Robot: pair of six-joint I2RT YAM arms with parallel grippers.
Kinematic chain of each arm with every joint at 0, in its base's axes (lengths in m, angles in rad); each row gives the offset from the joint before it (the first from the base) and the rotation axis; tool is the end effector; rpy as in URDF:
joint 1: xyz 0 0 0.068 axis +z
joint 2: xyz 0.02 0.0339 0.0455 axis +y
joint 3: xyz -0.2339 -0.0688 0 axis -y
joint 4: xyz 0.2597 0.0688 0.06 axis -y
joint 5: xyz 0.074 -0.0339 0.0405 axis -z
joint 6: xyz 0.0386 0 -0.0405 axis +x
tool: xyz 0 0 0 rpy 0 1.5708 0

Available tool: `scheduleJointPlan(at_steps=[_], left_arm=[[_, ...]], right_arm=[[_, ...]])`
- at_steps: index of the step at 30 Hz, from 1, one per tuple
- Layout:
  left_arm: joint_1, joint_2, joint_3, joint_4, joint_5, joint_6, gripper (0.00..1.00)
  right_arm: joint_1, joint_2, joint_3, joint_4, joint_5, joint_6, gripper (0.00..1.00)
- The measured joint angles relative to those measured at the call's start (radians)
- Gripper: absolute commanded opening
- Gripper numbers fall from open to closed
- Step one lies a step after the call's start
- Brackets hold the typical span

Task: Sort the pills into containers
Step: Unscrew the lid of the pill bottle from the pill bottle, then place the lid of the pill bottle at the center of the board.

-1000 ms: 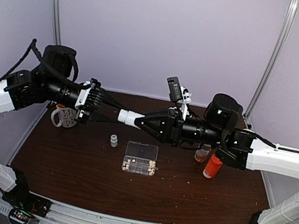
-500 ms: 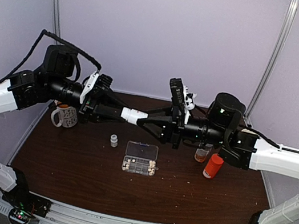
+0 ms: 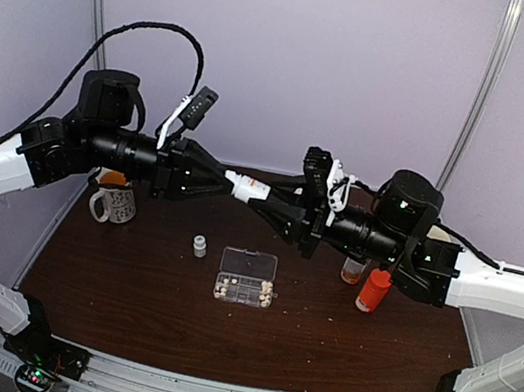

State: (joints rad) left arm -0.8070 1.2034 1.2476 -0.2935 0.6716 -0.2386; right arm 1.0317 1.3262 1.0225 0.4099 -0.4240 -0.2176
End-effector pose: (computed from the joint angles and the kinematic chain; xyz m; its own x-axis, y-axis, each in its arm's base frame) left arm 0.1858 -0.2288 0.3775 -0.3980 0.1481 -0.9053 0.9143 0.1451 -0.3782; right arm 0.1597 0.2979 0.3316 0.2673 0.0636 -0.9615 -0.9570 0.1337 -0.2573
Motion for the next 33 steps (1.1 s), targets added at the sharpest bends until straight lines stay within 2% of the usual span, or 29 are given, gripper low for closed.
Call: scheduleJointPlan(at_steps=[8,15,19,22,29,33], left_arm=[[-0.003,0.029,0.006,-0.013,0.047,-0.393,0.0],[-0.004,-0.025,0.005,-0.023,0.043,-0.53,0.0],[-0.004,-0.061,0.005,-0.023,0.023,-0.549,0.0],[-0.004,-0.08,0.006,-0.075,-0.044,-0.521,0.0],[-0.004,-0.109,0.002,-0.313,-0.329,-0.364,0.0],[-0.004,-0.117,-0.062,-0.394,-0.484,-0.291,0.0]], right_arm=[[0.018,-0.031,-0.091,0.087,0.048,-0.119,0.12],[0.015,-0.049,-0.134,0.148,0.089,-0.111,0.12],[0.014,-0.064,-0.164,0.175,0.096,-0.08,0.12],[0.014,-0.068,-0.177,0.186,0.099,-0.043,0.11],[0.014,-0.106,-0.28,0.231,0.105,0.067,0.11],[0.014,-0.112,-0.358,0.266,0.113,0.144,0.11]])
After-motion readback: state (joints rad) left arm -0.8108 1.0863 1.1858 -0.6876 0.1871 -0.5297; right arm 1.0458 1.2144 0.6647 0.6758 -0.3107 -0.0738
